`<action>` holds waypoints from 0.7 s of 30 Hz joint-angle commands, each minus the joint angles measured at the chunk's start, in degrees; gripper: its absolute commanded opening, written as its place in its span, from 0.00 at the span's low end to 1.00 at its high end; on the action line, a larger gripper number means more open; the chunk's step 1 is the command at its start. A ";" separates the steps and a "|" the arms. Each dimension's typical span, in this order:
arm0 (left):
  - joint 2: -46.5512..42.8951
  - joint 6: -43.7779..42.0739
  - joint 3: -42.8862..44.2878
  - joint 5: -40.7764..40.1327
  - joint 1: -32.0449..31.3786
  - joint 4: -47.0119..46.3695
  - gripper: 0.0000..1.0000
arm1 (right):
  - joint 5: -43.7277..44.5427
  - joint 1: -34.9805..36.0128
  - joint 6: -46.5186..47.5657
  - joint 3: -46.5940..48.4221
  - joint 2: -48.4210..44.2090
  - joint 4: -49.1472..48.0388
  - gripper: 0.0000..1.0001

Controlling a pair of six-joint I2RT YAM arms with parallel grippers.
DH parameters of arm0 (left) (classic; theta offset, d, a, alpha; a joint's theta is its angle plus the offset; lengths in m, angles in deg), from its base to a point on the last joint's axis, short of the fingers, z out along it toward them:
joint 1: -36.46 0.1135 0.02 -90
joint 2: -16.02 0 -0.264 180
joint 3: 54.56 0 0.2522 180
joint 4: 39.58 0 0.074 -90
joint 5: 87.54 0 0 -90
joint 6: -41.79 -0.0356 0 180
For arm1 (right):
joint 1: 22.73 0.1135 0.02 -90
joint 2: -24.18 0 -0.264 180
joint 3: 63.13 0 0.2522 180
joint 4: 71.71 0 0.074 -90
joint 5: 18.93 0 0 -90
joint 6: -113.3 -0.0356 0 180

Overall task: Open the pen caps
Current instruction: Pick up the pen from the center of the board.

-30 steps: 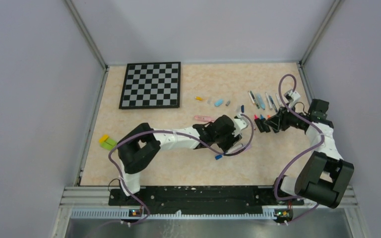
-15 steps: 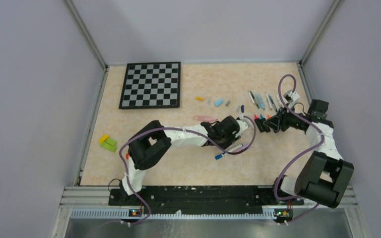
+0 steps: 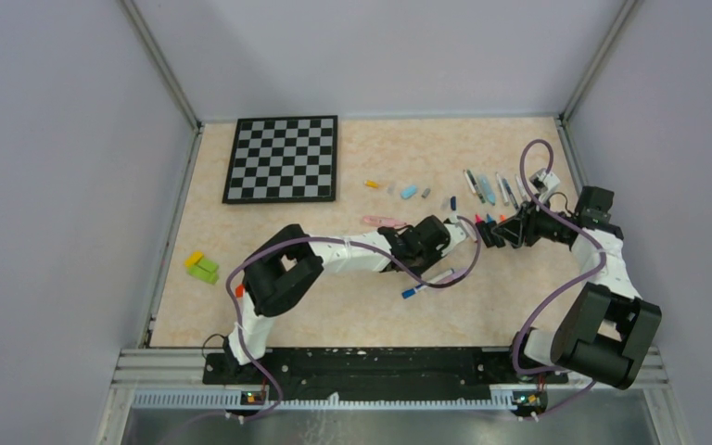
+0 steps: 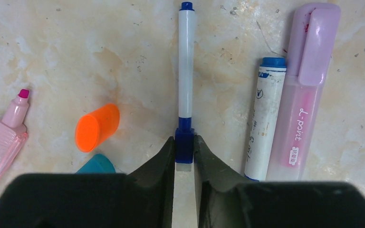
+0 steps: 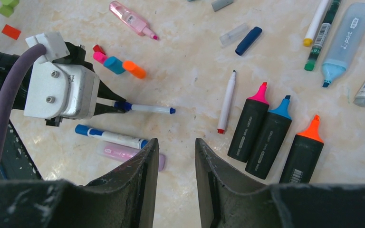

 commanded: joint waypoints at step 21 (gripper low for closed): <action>-18.42 12.41 -15.90 17.08 0.11 -12.15 0.00 | -13.07 1.86 50.71 2.73 4.90 32.91 0.35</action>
